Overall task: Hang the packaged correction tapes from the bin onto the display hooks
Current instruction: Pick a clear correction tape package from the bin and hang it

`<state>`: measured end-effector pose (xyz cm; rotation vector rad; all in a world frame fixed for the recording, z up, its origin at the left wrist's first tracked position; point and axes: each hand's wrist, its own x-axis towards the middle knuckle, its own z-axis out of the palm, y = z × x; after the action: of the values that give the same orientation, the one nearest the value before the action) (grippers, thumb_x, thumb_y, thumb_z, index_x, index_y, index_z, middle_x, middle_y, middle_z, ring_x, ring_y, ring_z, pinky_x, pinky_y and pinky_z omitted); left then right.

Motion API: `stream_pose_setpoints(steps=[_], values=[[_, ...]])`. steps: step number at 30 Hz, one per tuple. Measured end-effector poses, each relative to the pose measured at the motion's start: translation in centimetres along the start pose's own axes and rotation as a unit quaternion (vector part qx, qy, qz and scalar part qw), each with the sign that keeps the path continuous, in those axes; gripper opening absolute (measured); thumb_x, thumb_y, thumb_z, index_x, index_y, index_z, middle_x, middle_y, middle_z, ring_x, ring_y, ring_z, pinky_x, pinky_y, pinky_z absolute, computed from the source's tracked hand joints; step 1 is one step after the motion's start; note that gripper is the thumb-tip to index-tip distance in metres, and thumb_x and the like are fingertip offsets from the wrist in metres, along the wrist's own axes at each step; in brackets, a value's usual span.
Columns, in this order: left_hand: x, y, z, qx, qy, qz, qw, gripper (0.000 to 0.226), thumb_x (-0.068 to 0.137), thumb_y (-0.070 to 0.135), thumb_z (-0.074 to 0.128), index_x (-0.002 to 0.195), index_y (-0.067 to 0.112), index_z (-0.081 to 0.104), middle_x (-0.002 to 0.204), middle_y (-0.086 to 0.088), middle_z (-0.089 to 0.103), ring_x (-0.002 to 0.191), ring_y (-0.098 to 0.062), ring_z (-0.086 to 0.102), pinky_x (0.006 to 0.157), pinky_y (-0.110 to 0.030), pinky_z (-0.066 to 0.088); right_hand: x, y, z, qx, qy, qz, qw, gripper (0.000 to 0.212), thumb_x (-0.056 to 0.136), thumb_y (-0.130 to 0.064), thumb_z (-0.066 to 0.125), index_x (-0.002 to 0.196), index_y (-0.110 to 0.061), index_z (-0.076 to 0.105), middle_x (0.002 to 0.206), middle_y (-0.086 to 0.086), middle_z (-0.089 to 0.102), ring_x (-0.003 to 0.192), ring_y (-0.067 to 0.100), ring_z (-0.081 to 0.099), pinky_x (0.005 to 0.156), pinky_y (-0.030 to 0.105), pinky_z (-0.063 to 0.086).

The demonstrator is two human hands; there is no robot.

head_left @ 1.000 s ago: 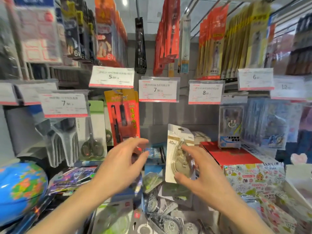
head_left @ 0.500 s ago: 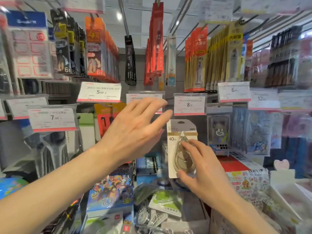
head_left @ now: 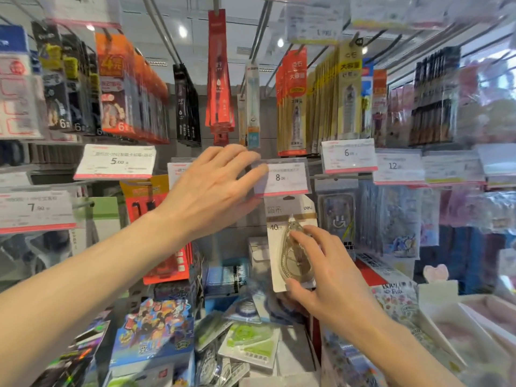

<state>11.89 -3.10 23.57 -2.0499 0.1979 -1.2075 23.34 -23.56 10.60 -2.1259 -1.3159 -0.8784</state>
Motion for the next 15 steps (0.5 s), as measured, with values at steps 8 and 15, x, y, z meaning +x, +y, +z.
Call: stream_pose_setpoints(steps=[8, 15], values=[[1.4, -1.5, -0.9, -0.068, -0.001, 0.006, 0.998, 0.042, 0.110, 0.037, 0.035, 0.124, 0.011, 0.065, 0.114, -0.006, 0.074, 0.111, -0.032, 0.062, 0.081, -0.046, 0.049, 0.2, 0.0, -0.7, -0.015, 0.018, -0.021, 1.000, 0.077, 0.084, -0.040, 0.068, 0.149, -0.024, 0.029, 0.148, -0.001, 0.031, 0.132, 0.020, 0.035, 0.103, 0.029, 0.040], [1.8, -1.8, -1.5, -0.129, -0.022, -0.033, 0.991, 0.047, 0.109, 0.038, 0.028, 0.124, 0.012, 0.064, 0.109, -0.004, 0.073, 0.107, -0.029, 0.060, 0.079, -0.051, 0.052, 1.2, -0.4, -1.2, -0.013, 0.040, -0.035, 0.998, 0.078, 0.082, -0.037, 0.070, 0.148, -0.021, 0.032, 0.145, 0.002, 0.035, 0.127, 0.023, 0.041, 0.100, 0.032, 0.045]])
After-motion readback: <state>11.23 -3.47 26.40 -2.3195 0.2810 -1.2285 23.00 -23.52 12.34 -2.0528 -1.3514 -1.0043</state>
